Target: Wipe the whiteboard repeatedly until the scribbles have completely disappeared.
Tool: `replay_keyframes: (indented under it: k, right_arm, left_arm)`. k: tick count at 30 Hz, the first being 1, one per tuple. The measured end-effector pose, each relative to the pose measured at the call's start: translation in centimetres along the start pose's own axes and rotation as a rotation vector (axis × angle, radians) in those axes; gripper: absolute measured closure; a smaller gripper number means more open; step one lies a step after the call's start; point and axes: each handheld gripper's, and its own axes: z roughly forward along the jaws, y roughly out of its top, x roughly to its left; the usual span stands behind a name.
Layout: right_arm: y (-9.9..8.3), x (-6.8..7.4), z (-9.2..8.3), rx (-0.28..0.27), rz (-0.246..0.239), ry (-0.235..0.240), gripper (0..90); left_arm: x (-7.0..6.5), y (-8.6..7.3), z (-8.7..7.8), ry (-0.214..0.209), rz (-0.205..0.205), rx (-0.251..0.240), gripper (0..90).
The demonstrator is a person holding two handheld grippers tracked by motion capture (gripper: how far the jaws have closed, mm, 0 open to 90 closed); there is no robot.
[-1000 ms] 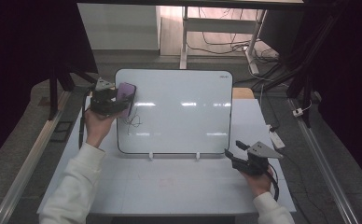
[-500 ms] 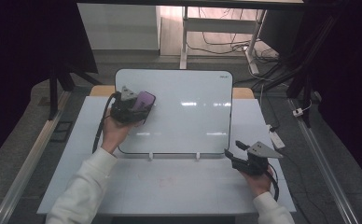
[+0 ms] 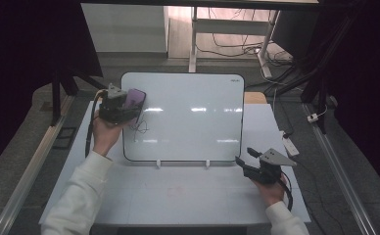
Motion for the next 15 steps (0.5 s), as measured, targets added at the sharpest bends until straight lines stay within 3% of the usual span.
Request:
replay_keyframes:
  k: [5,11,15]
  right_arm:
    - [0.0,0.0,0.0,-0.002,0.000,0.001,39.3]
    - [0.0,0.1,0.0,0.001,-0.001,0.002,39.3]
    - [0.0,0.1,0.0,0.000,-0.003,-0.002,39.3]
  left_arm:
    - [-2.1,-1.8,0.3,-0.037,0.050,0.033,41.4]
    - [-4.8,-4.4,0.5,-0.053,0.155,0.094,41.3]
    - [-4.4,-5.3,0.2,-0.082,0.127,0.092,41.3]
